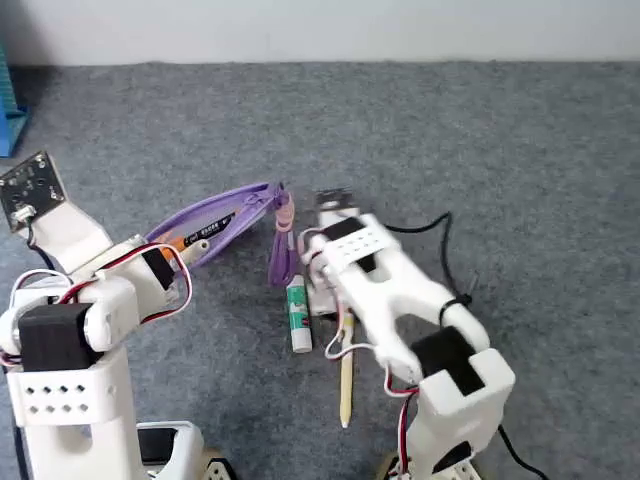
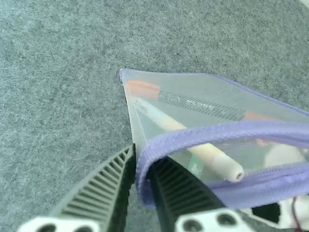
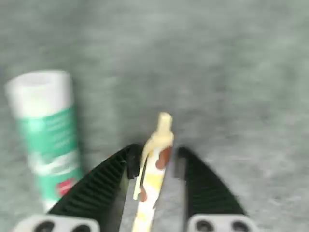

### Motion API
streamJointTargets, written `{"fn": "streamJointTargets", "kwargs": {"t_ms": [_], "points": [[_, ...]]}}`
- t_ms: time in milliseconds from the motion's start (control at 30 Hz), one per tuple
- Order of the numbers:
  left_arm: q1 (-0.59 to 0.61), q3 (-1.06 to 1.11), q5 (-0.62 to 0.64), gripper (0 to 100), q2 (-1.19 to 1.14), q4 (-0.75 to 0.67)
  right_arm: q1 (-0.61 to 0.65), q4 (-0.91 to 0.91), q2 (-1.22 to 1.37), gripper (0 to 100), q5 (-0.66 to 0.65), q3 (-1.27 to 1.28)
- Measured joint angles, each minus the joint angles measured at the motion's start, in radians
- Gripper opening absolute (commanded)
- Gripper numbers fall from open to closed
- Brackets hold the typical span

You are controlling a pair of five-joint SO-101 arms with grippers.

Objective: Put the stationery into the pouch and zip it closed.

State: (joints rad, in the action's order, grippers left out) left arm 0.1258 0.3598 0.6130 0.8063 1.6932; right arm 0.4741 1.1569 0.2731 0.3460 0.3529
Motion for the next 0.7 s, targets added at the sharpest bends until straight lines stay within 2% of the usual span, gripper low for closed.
{"fn": "streamJointTargets", "kwargs": {"t_ms": [100,333,567,700], "points": [[0.0,0.009,0.0,1,0.0,0.0,-0.048,0.012,0.002,1.0,0.0,0.0],[0.002,0.06,0.0,1,-0.018,-0.011,-0.066,0.143,-0.109,0.9,-0.069,0.002],[0.002,0.066,0.0,1,-0.014,-0.009,-0.066,0.311,-0.443,0.8,-0.075,0.002],[0.002,0.066,0.0,1,-0.014,-0.009,-0.066,0.341,-0.706,0.8,-0.078,0.002]]}}
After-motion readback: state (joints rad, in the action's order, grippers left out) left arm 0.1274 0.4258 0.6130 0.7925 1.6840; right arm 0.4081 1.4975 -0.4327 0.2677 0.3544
